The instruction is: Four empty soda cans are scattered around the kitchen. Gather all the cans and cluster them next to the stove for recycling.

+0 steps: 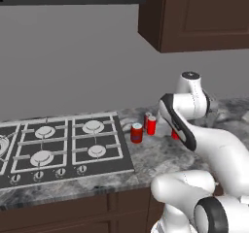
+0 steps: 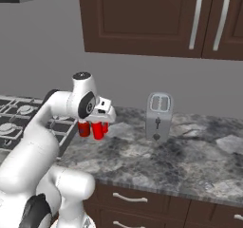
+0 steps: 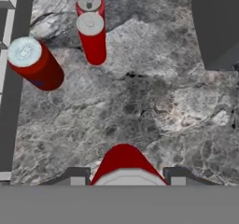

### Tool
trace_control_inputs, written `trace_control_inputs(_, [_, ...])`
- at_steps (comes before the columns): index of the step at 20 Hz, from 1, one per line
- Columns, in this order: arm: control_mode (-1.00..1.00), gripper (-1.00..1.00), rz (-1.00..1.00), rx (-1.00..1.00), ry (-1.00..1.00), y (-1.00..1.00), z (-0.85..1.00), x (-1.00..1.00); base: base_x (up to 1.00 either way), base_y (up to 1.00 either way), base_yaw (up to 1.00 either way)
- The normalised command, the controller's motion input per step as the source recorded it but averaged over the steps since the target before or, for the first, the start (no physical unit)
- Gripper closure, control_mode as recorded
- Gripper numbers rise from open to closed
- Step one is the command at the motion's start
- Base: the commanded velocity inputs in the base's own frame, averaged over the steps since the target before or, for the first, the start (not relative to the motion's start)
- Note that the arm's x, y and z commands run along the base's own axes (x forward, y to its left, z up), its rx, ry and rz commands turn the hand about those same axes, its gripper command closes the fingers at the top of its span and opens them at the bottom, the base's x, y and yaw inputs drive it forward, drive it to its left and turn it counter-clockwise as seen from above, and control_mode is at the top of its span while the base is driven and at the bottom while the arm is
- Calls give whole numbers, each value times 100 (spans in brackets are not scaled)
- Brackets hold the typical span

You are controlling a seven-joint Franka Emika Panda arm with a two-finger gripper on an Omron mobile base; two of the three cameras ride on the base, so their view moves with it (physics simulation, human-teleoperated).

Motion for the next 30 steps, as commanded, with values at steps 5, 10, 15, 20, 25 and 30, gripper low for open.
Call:
trace_control_inputs(5, [-100,100,4,6,4,-2,-56,84,0,0,0])
trace_control_inputs(10, [-100,100,7,8,7,-1,-46,67,0,0,0])
trace_control_inputs(15, [-100,100,2,0,3,0,-41,47,0,0,0])
trace_control_inputs(20, [-100,100,0,0,4,1,-39,13,0,0,0])
trace_control_inputs(25, [-100,100,0,0,5,7,-33,20,0,0,0])
trace_control_inputs(30, [-100,100,0,0,3,4,-38,8,0,0,0])
